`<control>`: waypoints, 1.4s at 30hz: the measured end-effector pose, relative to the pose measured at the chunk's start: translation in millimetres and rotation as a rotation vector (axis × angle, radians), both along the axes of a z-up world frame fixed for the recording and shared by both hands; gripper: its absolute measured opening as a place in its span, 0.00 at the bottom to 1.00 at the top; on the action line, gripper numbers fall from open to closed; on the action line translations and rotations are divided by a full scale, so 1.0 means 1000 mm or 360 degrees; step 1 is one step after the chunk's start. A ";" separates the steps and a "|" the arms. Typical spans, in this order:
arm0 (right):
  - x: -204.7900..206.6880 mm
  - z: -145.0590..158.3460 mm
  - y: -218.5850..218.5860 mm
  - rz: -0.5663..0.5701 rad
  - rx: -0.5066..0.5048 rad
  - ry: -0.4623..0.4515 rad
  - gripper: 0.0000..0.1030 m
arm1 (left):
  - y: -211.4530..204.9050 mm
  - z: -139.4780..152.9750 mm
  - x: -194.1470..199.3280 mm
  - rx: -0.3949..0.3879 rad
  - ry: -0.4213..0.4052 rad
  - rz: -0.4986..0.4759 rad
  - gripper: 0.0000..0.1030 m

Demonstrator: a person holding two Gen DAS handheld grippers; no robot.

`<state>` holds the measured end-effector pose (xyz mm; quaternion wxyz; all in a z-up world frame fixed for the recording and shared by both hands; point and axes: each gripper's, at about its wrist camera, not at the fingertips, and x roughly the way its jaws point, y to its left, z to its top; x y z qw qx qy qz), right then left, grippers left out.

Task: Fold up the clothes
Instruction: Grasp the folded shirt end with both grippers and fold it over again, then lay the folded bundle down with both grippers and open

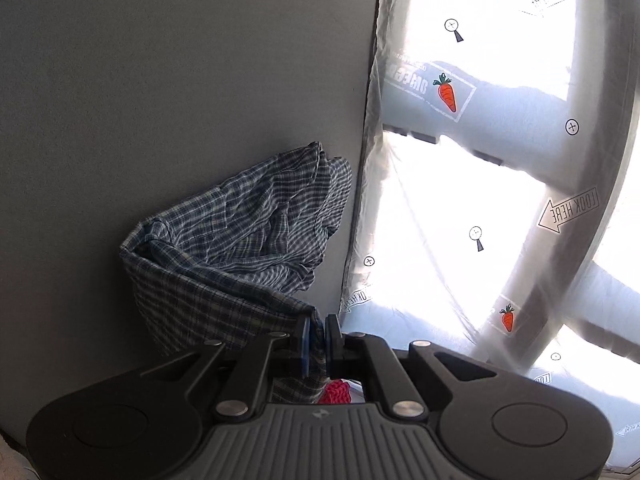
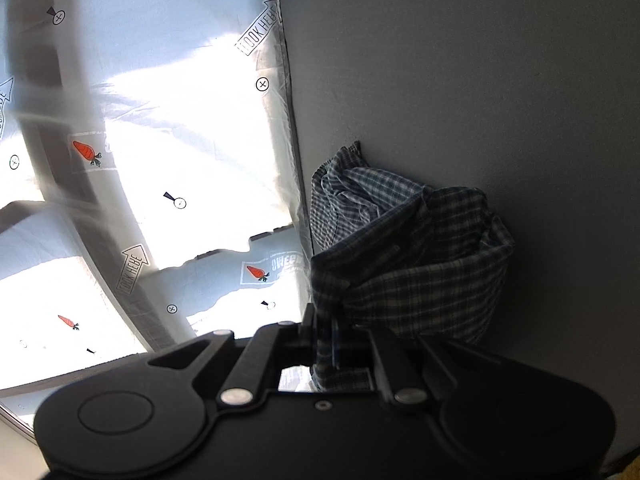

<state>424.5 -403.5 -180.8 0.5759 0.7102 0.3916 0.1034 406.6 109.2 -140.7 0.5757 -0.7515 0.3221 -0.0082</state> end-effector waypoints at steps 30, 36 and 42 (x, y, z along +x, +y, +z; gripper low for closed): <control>0.155 0.023 0.133 0.0968 -0.1870 -0.0859 0.98 | -0.030 -0.011 0.142 0.1522 0.0134 -0.0583 0.85; 0.118 0.007 0.179 0.1114 -0.2576 -0.1118 0.99 | -0.073 -0.016 0.138 0.1990 0.0122 -0.0831 0.85; 0.130 -0.033 0.152 0.1064 -0.2969 -0.0732 0.97 | -0.077 -0.006 0.142 0.2009 0.0029 -0.0807 0.86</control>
